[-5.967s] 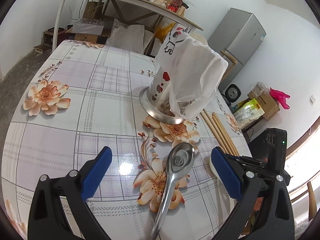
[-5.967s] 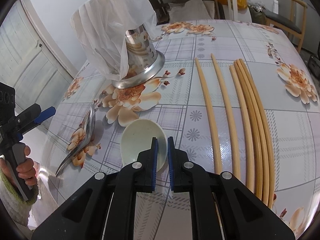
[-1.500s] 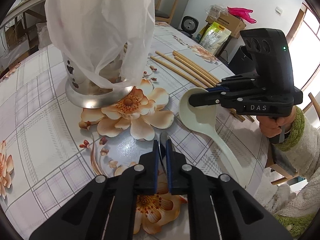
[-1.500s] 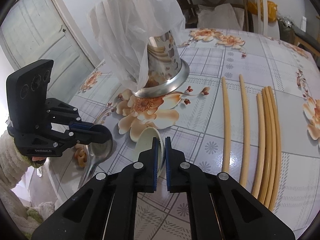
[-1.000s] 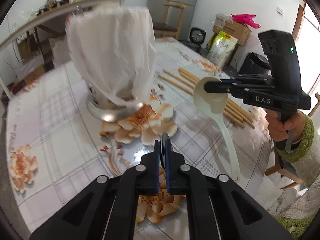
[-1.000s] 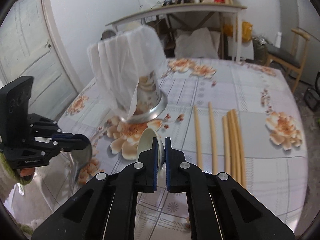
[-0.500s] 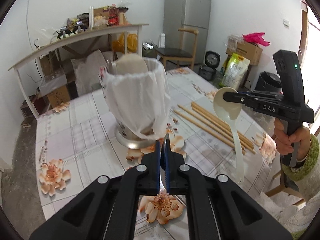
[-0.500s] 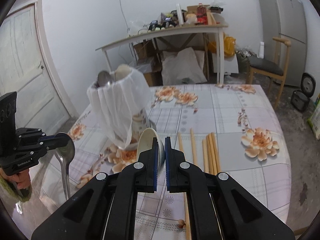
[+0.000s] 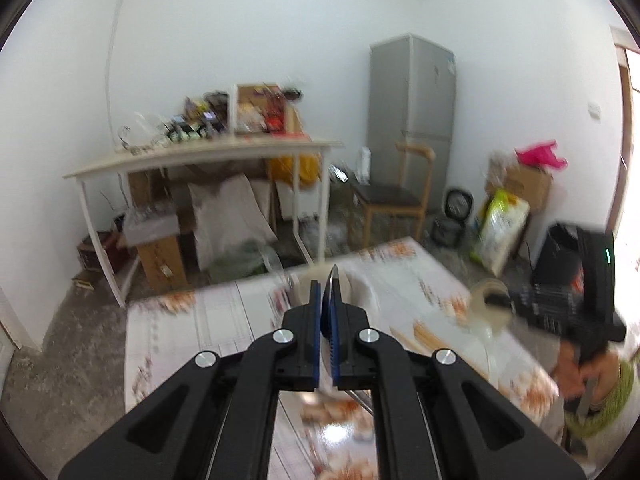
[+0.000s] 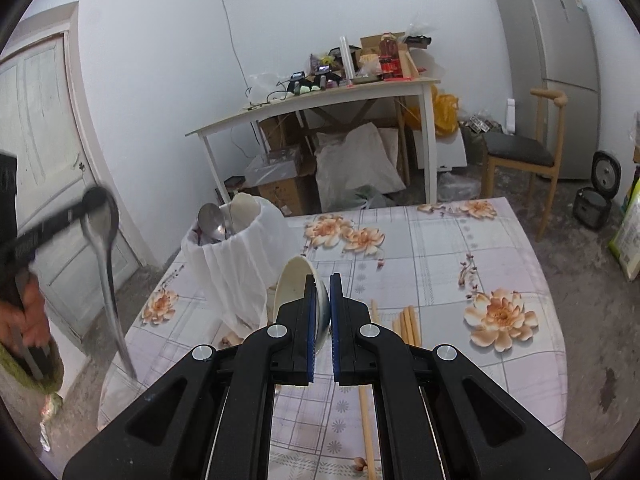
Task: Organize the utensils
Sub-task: 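Carry the spoon into the steel holder and open the left tool while the right tool holds the paddle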
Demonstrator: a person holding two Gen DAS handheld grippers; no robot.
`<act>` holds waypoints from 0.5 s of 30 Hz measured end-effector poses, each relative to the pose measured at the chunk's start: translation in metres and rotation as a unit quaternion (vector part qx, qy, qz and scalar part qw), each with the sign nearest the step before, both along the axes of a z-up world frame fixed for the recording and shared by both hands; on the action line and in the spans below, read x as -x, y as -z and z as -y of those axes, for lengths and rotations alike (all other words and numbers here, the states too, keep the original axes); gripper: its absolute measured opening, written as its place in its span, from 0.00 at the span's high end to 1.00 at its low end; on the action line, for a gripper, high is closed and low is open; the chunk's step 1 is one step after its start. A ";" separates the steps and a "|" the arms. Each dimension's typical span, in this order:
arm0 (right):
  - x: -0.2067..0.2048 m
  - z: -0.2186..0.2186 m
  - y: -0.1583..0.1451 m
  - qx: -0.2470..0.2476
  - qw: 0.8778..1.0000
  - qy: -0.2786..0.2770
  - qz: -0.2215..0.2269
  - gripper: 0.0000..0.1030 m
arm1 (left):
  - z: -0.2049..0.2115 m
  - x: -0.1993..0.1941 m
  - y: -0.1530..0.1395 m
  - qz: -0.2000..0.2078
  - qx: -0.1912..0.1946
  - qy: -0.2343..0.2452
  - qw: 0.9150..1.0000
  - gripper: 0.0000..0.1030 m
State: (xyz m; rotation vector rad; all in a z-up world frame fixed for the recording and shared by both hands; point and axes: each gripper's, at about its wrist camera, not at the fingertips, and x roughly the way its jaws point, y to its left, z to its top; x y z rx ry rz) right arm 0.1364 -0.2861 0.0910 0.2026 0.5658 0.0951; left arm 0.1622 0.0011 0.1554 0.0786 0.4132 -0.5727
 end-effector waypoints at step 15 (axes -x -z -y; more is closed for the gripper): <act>-0.009 -0.002 0.005 -0.003 1.000 -0.006 -0.010 0.96 | 0.043 -0.077 -0.024 0.133 -0.009 -0.069 0.989 0.97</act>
